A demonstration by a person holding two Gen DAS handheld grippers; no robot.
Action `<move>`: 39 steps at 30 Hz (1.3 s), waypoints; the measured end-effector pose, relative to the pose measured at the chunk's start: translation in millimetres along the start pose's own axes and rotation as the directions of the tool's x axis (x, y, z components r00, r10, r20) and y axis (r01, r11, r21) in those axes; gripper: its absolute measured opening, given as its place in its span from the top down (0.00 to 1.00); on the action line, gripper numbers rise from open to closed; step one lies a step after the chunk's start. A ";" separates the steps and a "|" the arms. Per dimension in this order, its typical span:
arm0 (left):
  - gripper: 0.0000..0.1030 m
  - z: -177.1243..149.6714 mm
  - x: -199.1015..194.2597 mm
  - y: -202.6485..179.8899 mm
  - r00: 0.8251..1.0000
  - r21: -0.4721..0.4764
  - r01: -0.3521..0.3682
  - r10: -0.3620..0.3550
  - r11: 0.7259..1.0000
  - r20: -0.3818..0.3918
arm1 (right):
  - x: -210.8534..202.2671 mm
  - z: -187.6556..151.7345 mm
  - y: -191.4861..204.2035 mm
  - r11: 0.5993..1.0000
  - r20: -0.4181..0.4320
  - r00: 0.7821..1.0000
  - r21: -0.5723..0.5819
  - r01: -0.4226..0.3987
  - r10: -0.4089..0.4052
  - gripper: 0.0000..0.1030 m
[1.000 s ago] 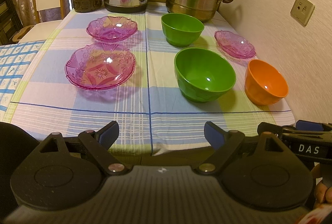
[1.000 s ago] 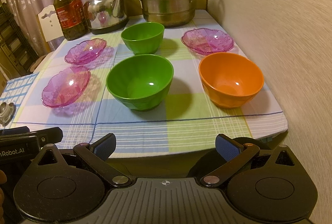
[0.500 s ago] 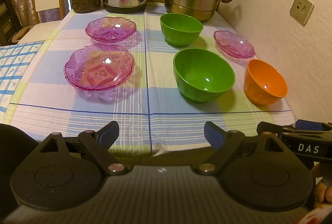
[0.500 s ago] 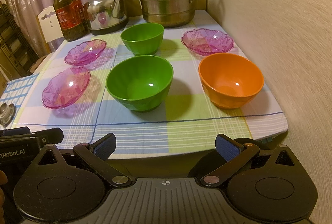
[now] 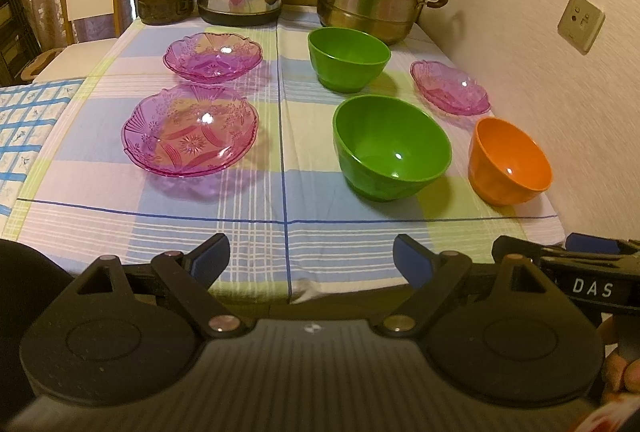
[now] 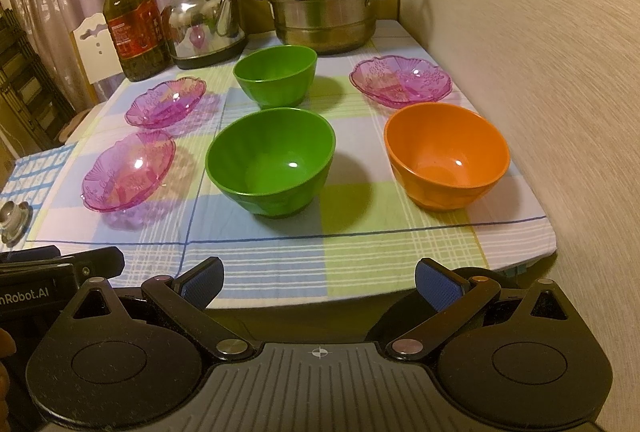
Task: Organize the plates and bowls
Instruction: 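Move both grippers toward the rim of the large pink glass plate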
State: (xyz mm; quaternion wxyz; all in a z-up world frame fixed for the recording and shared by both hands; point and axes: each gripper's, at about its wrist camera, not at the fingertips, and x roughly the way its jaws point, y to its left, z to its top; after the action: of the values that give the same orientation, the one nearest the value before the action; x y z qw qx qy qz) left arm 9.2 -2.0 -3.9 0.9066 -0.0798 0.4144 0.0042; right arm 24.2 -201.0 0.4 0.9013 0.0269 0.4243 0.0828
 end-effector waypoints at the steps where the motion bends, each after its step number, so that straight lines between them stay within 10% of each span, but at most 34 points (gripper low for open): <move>1: 0.15 1.9 -0.4 1.8 1.000 -0.007 0.004 -0.004 1.000 0.003 | 0.2 1.2 1.0 1.000 0.001 1.000 0.002 -0.005 0.005 0.01; 23: 0.18 107.4 -14.5 155.7 0.992 -0.089 -0.005 0.016 0.996 0.126 | 40.3 77.2 100.2 0.965 0.064 0.963 -0.052 -0.259 0.262 0.02; 39: 0.18 125.5 76.9 236.9 0.996 -0.019 -0.042 0.043 0.999 0.075 | 163.5 101.3 162.3 0.949 -0.080 0.951 -0.078 -0.305 0.299 0.34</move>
State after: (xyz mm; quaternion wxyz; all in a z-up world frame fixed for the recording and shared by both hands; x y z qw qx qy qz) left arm 136.4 246.0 -14.4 0.9205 -0.0785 0.3816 0.0300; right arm 184.0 -10.8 -39.9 0.8637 0.0485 0.4410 0.2393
